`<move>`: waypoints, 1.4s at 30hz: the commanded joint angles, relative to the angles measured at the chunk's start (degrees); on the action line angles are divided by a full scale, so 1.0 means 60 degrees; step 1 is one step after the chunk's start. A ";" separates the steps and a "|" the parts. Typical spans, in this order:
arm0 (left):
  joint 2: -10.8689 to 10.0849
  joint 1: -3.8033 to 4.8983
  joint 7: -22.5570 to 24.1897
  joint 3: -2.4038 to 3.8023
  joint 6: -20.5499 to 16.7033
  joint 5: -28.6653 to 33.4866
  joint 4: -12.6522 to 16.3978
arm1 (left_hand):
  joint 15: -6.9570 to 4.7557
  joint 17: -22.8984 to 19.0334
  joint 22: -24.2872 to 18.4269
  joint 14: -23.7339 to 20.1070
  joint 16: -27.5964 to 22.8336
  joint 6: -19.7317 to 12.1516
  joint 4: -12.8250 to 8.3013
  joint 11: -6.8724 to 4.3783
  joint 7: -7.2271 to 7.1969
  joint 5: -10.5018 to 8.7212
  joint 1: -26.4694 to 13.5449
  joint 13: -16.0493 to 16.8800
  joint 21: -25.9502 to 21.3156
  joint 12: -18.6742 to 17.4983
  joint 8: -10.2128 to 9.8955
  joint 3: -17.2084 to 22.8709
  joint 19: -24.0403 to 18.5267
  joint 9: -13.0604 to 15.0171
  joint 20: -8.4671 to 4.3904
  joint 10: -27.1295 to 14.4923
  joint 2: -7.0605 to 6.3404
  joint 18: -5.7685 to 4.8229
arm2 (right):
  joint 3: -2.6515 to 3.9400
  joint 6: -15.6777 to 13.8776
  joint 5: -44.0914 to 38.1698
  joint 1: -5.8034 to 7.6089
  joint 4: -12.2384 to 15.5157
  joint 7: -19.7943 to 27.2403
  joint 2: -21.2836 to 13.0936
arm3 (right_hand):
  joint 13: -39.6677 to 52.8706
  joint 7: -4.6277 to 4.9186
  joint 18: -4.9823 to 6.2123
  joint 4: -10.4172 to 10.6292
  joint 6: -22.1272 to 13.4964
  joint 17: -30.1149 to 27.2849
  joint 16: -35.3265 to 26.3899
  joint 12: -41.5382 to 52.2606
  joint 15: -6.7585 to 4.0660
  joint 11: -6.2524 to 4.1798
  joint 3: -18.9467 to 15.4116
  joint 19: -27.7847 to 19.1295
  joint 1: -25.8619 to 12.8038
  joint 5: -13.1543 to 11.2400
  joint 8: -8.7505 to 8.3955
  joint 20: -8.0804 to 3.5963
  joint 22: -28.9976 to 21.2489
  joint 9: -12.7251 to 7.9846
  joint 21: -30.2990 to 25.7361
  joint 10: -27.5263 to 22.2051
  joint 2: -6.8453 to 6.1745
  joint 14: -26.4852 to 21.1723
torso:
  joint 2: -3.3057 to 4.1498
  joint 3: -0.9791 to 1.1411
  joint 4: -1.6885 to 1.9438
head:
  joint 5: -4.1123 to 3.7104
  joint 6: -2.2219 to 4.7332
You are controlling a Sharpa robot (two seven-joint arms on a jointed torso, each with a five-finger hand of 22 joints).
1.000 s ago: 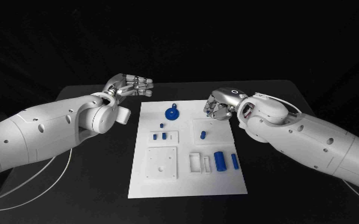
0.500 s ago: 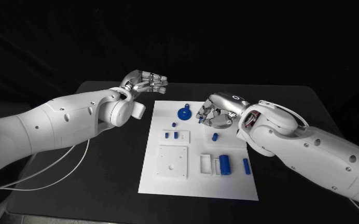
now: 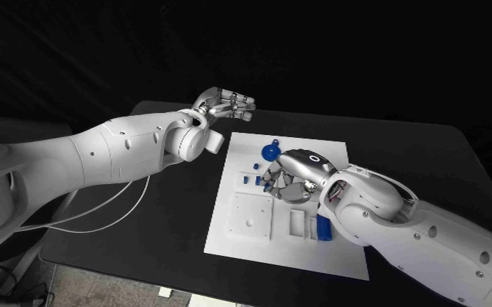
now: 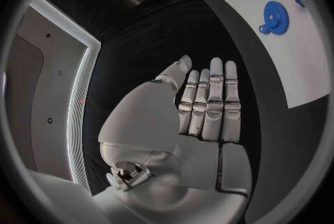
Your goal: Assemble the parts on the task board
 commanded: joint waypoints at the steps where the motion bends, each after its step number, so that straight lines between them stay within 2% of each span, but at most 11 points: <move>1: 0.0032 0.0011 0.0178 0.0006 0.0016 -0.0040 -0.0004 | -0.0010 -0.0002 -0.0010 -0.0022 -0.0024 -0.0040 -0.0051 -0.0029 0.0011 0.0049 0.0000 -0.0004 0.0047 -0.0031 0.0013 0.0013 0.0053 0.0003 0.0023 -0.0014 0.0072 0.0115 | -0.0108 -0.0277 -0.0789 -0.0099 -0.0084 -0.0310 0.0123 | 0.0011 0.0022 0.0119 -0.0046 0.0066 -0.0017 0.0043 0.0021 -0.0070 -0.0161 0.0059 0.0088 -0.0029 -0.0078 0.0040 0.0009 0.0032 0.0018 -0.0047 0.0226 0.0073 -0.0071 | 0.0014 0.0011 0.0004 | 0.0215 -0.0069; 7: 0.0052 0.0010 0.0177 0.0005 0.0044 -0.0040 -0.0003 | -0.0011 -0.0003 -0.0014 -0.0024 -0.0024 -0.0039 -0.0056 -0.0030 0.0010 0.0052 0.0009 -0.0004 0.0048 -0.0032 0.0012 0.0019 0.0049 0.0002 0.0021 -0.0008 0.0077 0.0113 | -0.0242 -0.0400 -0.1173 -0.0294 -0.0231 -0.0411 0.0320 | 0.0011 0.0018 0.0117 -0.0050 0.0078 -0.0015 0.0054 0.0021 -0.0072 -0.0164 0.0083 0.0084 -0.0026 -0.0129 0.0041 0.0008 0.0059 0.0020 -0.0051 0.0235 0.0061 -0.0070 | 0.0022 0.0018 0.0008 | 0.0463 -0.0172; 13: 0.0088 0.0009 0.0176 0.0005 0.0086 -0.0040 0.0000 | -0.0011 -0.0003 -0.0014 -0.0024 -0.0024 -0.0039 -0.0056 -0.0030 0.0010 0.0052 0.0009 -0.0004 0.0048 -0.0032 0.0012 0.0019 0.0049 0.0002 0.0021 -0.0008 0.0077 0.0113 | -0.0297 -0.0396 -0.1334 -0.0512 -0.0346 -0.0444 0.0436 | 0.0011 0.0016 0.0115 -0.0047 0.0085 -0.0017 0.0071 0.0020 -0.0074 -0.0165 0.0121 0.0092 -0.0027 -0.0151 0.0040 0.0005 0.0116 0.0020 -0.0064 0.0239 0.0048 -0.0073 | 0.0015 0.0003 0.0003 | 0.0587 -0.0213; 19: 0.0092 0.0009 0.0122 0.0006 0.0144 -0.0042 0.0041 | -0.0011 -0.0003 -0.0014 -0.0024 -0.0024 -0.0039 -0.0056 -0.0030 0.0010 0.0052 0.0009 -0.0004 0.0048 -0.0032 0.0012 0.0019 0.0049 0.0002 0.0021 -0.0008 0.0077 0.0113 | -0.0373 -0.0391 -0.1416 -0.0592 -0.0497 -0.0496 0.0448 | 0.0011 0.0016 0.0115 -0.0047 0.0085 -0.0017 0.0071 0.0020 -0.0074 -0.0165 0.0121 0.0092 -0.0027 -0.0151 0.0040 0.0005 0.0116 0.0020 -0.0064 0.0239 0.0048 -0.0073 | 0.0014 -0.0002 0.0012 | 0.0594 -0.0262; 27: 0.0071 0.0008 0.0092 0.0005 0.0192 -0.0066 0.0170 | -0.0002 -0.0006 -0.0021 -0.0038 -0.0027 -0.0052 -0.0038 -0.0024 0.0013 0.0053 -0.0025 -0.0004 0.0048 -0.0032 0.0011 0.0013 0.0043 0.0002 0.0026 -0.0025 0.0086 0.0109 | -0.0459 -0.0405 -0.1435 -0.0648 -0.0791 -0.0468 0.0551 | 0.0010 0.0017 0.0113 -0.0043 0.0084 -0.0022 0.0086 0.0021 -0.0075 -0.0166 0.0133 0.0104 -0.0041 -0.0119 0.0037 0.0005 0.0163 0.0020 -0.0092 0.0248 0.0035 -0.0076 | 0.0016 0.0013 0.0010 | 0.0634 -0.0323; 35: 0.0033 0.0006 0.0111 0.0006 0.0171 -0.0090 0.0206 | 0.0016 -0.0020 -0.0038 -0.0101 -0.0027 -0.0051 -0.0037 -0.0026 0.0011 0.0052 -0.0033 -0.0004 0.0044 -0.0032 0.0011 0.0016 0.0039 0.0003 0.0038 0.0001 0.0089 0.0118 | -0.0505 -0.0410 -0.1471 -0.0689 -0.0992 -0.0466 0.0582 | 0.0010 0.0013 0.0117 -0.0048 0.0090 -0.0028 0.0099 0.0020 -0.0076 -0.0167 0.0160 0.0124 -0.0042 -0.0124 0.0040 0.0003 0.0206 0.0024 -0.0117 0.0248 0.0032 -0.0077 | 0.0015 -0.0002 0.0004 | 0.0631 -0.0364; 42: 0.0022 0.0006 0.0115 0.0006 0.0162 -0.0125 0.0213 | 0.0022 -0.0026 -0.0047 -0.0125 -0.0033 -0.0055 -0.0044 -0.0028 0.0013 0.0046 -0.0032 -0.0004 0.0045 -0.0033 0.0012 0.0021 0.0039 0.0003 0.0044 0.0011 0.0085 0.0124 | -0.0542 -0.0417 -0.1474 -0.0718 -0.1039 -0.0458 0.0615 | 0.0010 0.0013 0.0117 -0.0048 0.0090 -0.0028 0.0099 0.0020 -0.0076 -0.0167 0.0160 0.0124 -0.0042 -0.0124 0.0040 0.0003 0.0206 0.0024 -0.0117 0.0248 0.0032 -0.0077 | 0.0012 0.0008 0.0002 | 0.0622 -0.0377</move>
